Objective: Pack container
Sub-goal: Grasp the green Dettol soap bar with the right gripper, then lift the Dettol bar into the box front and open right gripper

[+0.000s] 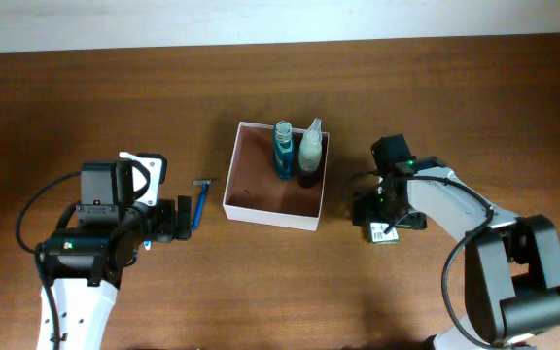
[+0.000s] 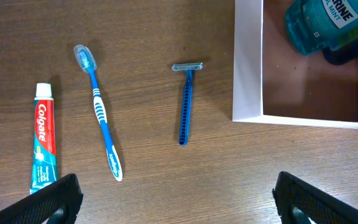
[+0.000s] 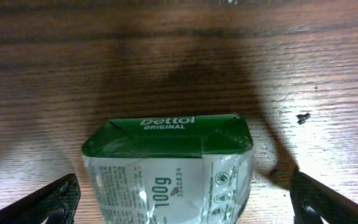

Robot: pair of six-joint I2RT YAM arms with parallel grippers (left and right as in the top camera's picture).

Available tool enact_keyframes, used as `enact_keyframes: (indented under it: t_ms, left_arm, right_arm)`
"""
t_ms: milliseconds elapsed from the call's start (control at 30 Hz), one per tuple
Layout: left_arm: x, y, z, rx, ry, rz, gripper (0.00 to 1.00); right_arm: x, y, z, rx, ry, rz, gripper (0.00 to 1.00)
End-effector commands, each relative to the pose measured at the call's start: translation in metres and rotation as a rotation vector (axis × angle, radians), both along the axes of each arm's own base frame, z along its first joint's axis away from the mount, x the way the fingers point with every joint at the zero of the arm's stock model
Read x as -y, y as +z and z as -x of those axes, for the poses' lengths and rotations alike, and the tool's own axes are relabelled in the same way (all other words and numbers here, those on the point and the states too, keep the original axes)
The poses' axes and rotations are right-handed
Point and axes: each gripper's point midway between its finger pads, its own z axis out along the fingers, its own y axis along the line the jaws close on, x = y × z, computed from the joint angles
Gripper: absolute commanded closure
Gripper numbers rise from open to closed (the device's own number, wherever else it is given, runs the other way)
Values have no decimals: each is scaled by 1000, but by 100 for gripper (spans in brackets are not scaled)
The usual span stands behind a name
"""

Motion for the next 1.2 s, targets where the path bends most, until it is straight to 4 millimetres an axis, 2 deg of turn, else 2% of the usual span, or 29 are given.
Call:
enact_keyframes:
  t_ms: [0,33,100,367,533,767,867,1000,1167]
  left_arm:
    - [3,6,-2,12,-2,17,1]
    - [3,6,-2,12,-2,17,1]
    - [3,6,-2,12,-2,17,1]
    - [3,6,-2,12,-2,18,1]
    - [3,6,-2,12,-2,18,1]
    - [3,5,-2,12,-2,18,1]
    - [3,6,-2,12,-2,18,0]
    - [3,6,-2,12,-2,17,1]
    - [3,6,-2,12,-2,17,1]
  right_arm:
    - [0,-5,5,-22,5,-6,5]
    - [0,-5,6,-24,5,-6,7]
    - [0,-5,8,-32,5,-6,19]
    - [0,-5,17,-69,5,-10,51]
    - [-3,-5,17,-71,5,-25,63]
    - [-3,-5,17,-70,5,-24,73]
    - [-3,-5,17,-69,5,-25,84]
    - [-3,-3,15,-62,5,-26,92]
    - [-5,12,4,-11,6,-35,96]
